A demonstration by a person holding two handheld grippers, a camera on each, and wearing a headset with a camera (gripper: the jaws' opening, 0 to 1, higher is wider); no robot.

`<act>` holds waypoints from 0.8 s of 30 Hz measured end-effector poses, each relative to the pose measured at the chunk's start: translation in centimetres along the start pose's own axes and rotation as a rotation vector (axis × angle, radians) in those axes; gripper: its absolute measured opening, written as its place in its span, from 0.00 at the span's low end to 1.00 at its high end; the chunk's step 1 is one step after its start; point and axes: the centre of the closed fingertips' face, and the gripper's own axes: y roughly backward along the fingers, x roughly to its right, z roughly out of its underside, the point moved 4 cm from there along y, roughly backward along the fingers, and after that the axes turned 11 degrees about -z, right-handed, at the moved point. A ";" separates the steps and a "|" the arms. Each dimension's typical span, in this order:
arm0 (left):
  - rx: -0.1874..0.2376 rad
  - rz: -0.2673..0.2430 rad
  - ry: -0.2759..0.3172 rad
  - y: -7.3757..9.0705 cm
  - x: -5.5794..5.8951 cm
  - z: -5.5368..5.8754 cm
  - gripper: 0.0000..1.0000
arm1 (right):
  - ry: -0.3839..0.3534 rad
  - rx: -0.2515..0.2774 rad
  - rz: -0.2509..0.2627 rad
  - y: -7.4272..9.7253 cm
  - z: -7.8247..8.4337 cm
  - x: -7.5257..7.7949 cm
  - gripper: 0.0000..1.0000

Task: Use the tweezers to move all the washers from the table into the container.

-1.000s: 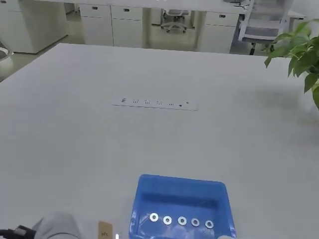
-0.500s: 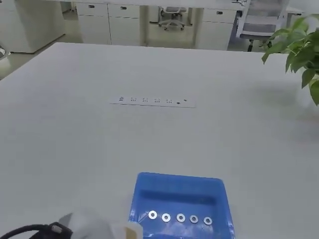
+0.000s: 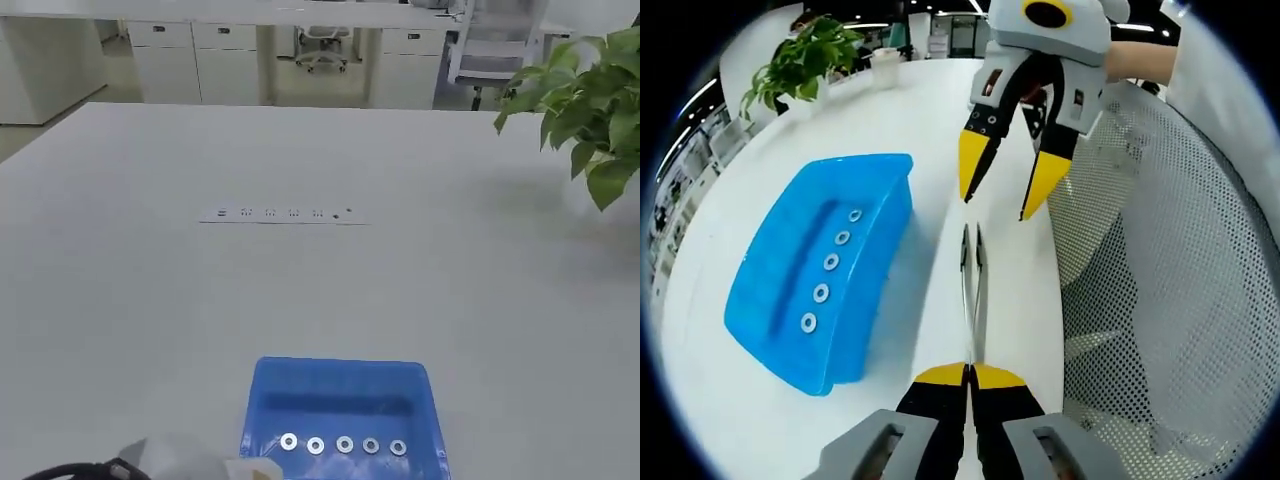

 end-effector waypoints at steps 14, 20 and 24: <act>-0.003 -0.012 -0.001 0.1 0.1 0.0 0.00 | 0.003 0.011 0.023 0.3 -0.2 0.0 0.20; 0.002 -0.016 0.009 0.1 0.2 0.1 0.00 | -0.002 0.019 0.032 0.6 -0.2 -0.1 0.21; 0.018 -0.027 0.037 0.1 0.2 0.1 0.00 | -0.011 0.031 0.040 0.8 -0.2 0.0 0.21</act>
